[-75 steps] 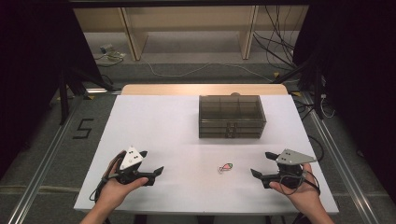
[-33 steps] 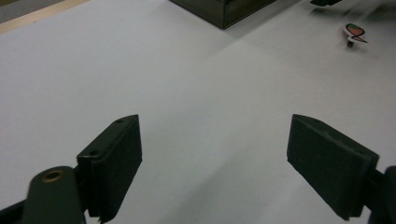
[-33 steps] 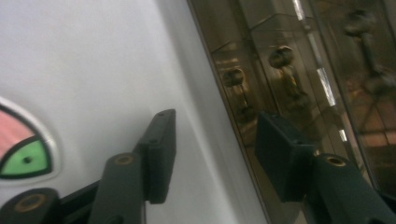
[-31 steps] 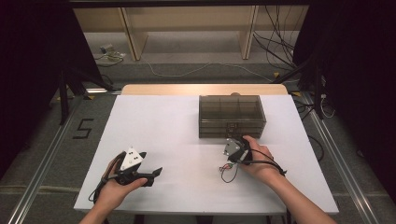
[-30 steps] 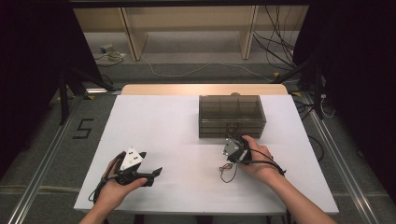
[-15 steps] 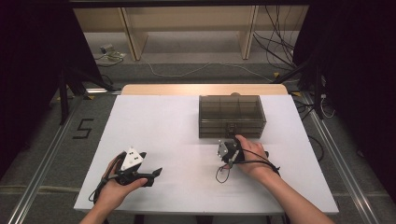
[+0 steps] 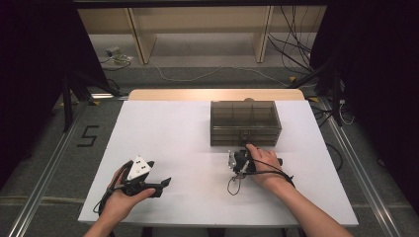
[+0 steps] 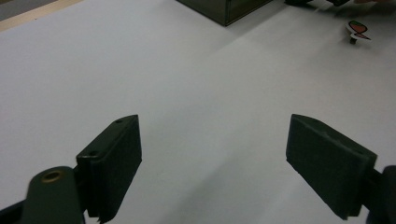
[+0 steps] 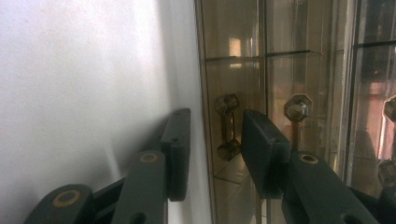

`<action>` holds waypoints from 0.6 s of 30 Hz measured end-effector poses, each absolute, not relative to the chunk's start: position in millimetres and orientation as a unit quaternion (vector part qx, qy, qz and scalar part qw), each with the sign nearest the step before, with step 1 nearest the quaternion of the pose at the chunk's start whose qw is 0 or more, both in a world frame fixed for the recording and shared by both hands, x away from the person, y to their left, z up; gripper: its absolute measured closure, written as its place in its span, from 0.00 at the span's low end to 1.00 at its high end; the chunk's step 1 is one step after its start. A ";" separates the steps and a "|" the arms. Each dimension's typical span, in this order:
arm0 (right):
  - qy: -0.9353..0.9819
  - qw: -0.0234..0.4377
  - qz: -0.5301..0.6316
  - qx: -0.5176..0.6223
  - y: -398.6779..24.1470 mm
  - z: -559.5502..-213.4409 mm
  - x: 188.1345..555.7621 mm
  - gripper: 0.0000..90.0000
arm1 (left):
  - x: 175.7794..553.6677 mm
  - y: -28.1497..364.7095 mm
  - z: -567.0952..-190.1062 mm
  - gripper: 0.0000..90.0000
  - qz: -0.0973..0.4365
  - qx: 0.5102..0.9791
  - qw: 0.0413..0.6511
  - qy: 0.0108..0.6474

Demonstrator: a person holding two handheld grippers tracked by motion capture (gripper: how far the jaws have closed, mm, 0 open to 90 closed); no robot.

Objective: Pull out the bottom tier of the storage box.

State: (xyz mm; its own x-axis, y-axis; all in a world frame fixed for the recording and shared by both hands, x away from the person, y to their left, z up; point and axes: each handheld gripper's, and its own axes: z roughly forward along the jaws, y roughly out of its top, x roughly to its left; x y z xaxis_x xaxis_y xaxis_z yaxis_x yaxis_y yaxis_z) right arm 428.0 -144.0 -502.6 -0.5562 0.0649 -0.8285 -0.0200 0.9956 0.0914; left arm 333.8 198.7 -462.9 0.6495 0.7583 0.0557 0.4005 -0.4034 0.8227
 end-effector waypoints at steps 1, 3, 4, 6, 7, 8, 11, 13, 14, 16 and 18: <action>0.879 0.475 0.044 0.012 -143.6 -503.8 427.7 0.71 | 333.9 198.7 -463.0 0.20 0.217 0.809 0.412 0.358; 0.877 0.479 0.033 0.008 -142.4 -504.9 426.6 0.72 | 333.7 198.7 -463.1 0.20 0.216 0.809 0.413 0.359; 0.874 0.485 0.025 0.006 -141.4 -506.8 425.5 0.72 | 333.7 198.6 -463.1 0.20 0.216 0.809 0.413 0.359; 0.874 0.486 0.024 0.005 -141.2 -507.2 425.4 0.72 | 333.9 198.8 -463.0 0.20 0.217 0.809 0.412 0.357; 0.871 0.490 0.019 0.002 -140.8 -508.0 424.9 0.73 | 333.7 198.6 -463.1 0.20 0.217 0.809 0.412 0.358; 0.869 0.495 0.020 -0.002 -140.8 -509.0 425.0 0.74 | 333.8 198.5 -463.3 0.20 0.216 0.810 0.411 0.358; 0.865 0.502 0.012 -0.007 -139.8 -510.4 424.3 0.76 | 333.6 198.2 -463.4 0.20 0.215 0.811 0.411 0.357; 0.864 0.503 0.011 -0.006 -139.6 -510.5 424.2 0.77 | 333.5 198.1 -463.4 0.20 0.215 0.811 0.410 0.356; 0.863 0.505 0.011 -0.005 -139.5 -510.3 424.2 0.78 | 333.5 198.2 -463.4 0.20 0.215 0.811 0.410 0.356; 0.863 0.506 0.010 -0.006 -139.6 -510.4 424.2 0.78 | 333.6 198.2 -463.6 0.20 0.215 0.811 0.411 0.357; 0.861 0.509 0.010 -0.006 -139.4 -510.7 424.1 0.80 | 333.7 198.4 -463.6 0.20 0.215 0.812 0.410 0.357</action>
State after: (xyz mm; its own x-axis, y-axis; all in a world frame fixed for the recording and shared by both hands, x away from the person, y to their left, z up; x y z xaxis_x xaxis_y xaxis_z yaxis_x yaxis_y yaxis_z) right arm 424.1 -139.4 -510.7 -0.4822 -0.0005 -0.8761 -0.0200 0.9997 0.0104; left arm 333.7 198.4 -463.6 0.6529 0.7554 0.0563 0.4031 -0.4095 0.8184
